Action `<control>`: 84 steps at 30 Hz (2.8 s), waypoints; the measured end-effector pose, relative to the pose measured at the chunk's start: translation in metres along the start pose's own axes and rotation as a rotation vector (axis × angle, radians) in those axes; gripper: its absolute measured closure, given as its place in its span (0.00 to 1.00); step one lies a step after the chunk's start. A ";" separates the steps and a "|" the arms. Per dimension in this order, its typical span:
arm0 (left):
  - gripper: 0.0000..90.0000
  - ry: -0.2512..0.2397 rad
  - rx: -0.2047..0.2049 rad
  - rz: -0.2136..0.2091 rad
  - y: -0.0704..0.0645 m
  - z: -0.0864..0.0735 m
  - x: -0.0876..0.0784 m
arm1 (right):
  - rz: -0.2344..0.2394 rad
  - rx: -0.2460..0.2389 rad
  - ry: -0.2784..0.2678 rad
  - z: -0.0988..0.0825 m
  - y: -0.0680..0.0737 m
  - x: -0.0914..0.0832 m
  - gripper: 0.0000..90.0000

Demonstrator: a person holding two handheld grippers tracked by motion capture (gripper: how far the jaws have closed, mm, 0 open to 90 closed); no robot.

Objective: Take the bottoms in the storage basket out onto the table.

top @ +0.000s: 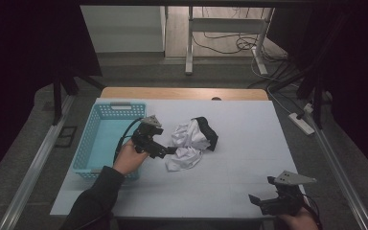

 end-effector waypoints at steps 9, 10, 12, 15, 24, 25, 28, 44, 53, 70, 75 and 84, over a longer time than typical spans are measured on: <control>0.00 -0.001 0.006 -0.001 -0.004 -0.006 -0.004 | -0.001 -0.002 -0.001 0.000 0.000 0.000 0.01; 0.00 -0.002 0.007 -0.001 -0.005 -0.007 -0.005 | -0.001 -0.002 -0.001 0.000 0.000 0.000 0.01; 0.00 -0.002 0.011 -0.001 -0.006 -0.008 -0.006 | -0.002 -0.003 -0.001 0.000 0.000 0.000 0.01; 0.00 -0.011 0.013 -0.005 -0.008 -0.010 -0.009 | -0.002 -0.005 0.000 0.000 0.000 0.000 0.02; 0.00 -0.017 0.000 -0.001 -0.012 -0.021 -0.014 | -0.004 -0.005 0.000 0.000 0.000 0.000 0.02; 0.00 -0.018 -0.003 0.000 -0.012 -0.022 -0.015 | -0.004 -0.005 0.000 0.000 0.000 0.000 0.01; 0.00 -0.023 -0.014 -0.006 -0.012 -0.027 -0.017 | -0.004 -0.005 0.001 0.000 0.000 0.000 0.01; 0.00 -0.050 -0.043 0.024 -0.017 -0.047 -0.035 | -0.006 -0.006 0.004 0.000 0.001 0.000 0.01; 0.00 -0.057 -0.063 0.043 -0.019 -0.060 -0.044 | -0.011 -0.009 0.005 0.000 0.001 0.000 0.01; 0.00 -0.085 -0.123 0.066 -0.025 -0.089 -0.063 | -0.012 -0.008 0.005 0.000 0.001 0.001 0.01; 0.00 -0.090 -0.133 0.085 -0.028 -0.098 -0.070 | -0.012 -0.007 0.005 0.000 0.001 0.001 0.01; 0.00 -0.105 -0.153 0.107 -0.033 -0.112 -0.081 | -0.012 -0.008 0.006 0.000 0.001 0.001 0.01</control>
Point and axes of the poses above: each handheld gripper's, and its own axes: x roughly forward along the jaws, z roughly out of its top, y roughly to its left, the point moved 2 cm from there along x, roughly forward along the jaws
